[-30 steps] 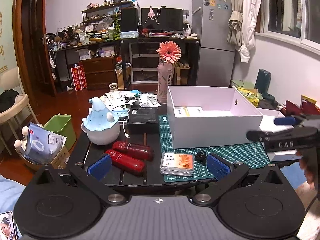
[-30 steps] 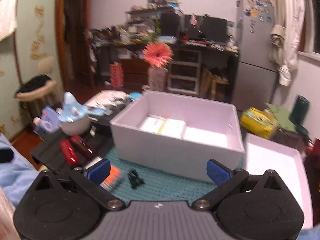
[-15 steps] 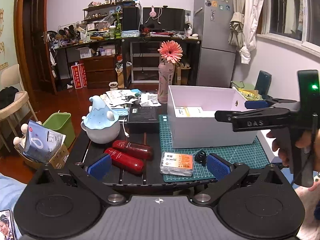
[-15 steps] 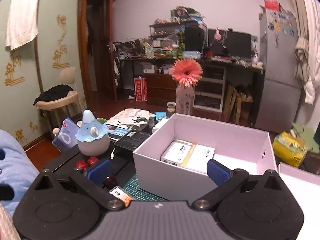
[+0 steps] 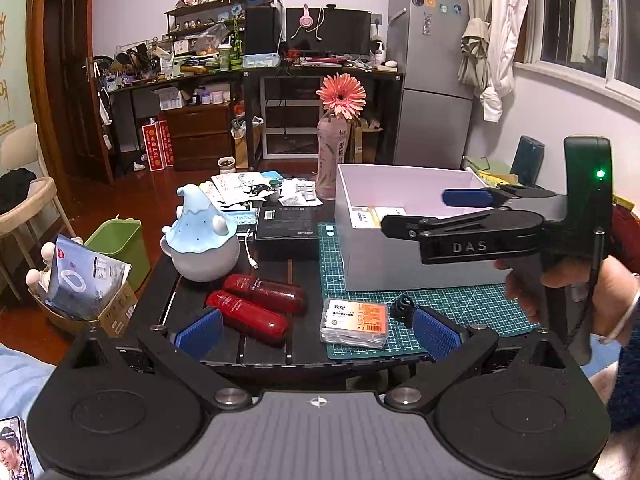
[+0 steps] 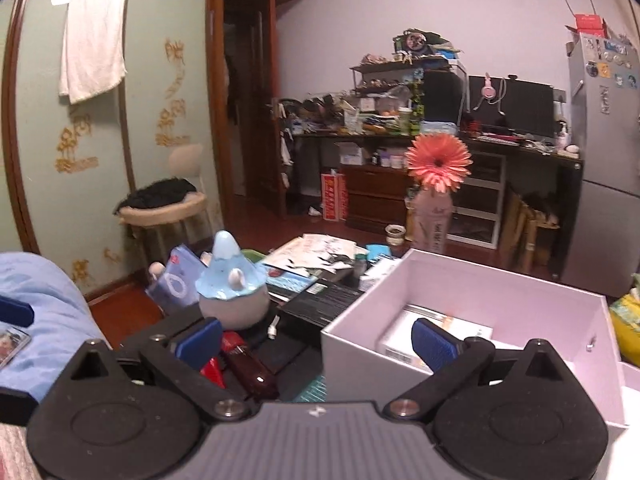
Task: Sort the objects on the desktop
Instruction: 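Lower the right tool over the clear orange-labelled box and close its fingers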
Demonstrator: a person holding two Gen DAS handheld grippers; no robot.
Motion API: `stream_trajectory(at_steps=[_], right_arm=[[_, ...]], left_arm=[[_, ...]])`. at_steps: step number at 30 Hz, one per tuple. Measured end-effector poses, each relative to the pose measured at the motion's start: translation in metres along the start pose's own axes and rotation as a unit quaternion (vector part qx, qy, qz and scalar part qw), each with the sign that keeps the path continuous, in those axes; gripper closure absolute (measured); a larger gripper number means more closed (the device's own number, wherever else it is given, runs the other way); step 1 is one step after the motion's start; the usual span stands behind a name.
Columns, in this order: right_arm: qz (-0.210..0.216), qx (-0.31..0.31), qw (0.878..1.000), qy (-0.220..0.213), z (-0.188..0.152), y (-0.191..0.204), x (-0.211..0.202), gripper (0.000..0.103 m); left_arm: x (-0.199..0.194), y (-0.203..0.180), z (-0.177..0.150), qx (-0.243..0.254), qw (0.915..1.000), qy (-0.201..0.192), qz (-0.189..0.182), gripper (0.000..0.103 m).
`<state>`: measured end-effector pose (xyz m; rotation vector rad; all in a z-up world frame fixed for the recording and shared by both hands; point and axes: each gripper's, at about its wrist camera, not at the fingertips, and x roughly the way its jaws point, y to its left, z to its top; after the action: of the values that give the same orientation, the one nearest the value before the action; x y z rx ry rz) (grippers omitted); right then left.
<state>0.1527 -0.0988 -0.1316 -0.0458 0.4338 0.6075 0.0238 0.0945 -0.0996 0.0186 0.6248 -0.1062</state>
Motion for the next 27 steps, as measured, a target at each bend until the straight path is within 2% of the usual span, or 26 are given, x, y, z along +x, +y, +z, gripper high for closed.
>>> stream_trajectory(at_steps=[4,8,13,22,27], right_arm=[[0.032,0.009,0.999,0.009,-0.005,-0.003,0.01,0.013],[0.039,-0.004,0.999,0.013,-0.011,0.004,0.015,0.019],[0.053,-0.001,0.998,0.029,-0.024,0.005,0.02,0.019],[0.029,-0.001,0.998,0.057,-0.048,0.006,0.023,0.019],[0.03,-0.027,0.997,0.073,-0.055,0.015,0.028,0.019]], left_arm=[[0.001,-0.001,0.0,0.004,1.0,0.001,0.002,0.0],[0.002,-0.002,0.001,0.005,1.0,0.005,0.005,0.0],[0.003,-0.001,0.001,0.003,1.0,0.007,0.005,0.0],[0.002,0.0,0.001,0.001,0.9999,0.01,0.003,0.0],[0.001,0.0,0.001,-0.001,1.0,0.008,0.001,0.0]])
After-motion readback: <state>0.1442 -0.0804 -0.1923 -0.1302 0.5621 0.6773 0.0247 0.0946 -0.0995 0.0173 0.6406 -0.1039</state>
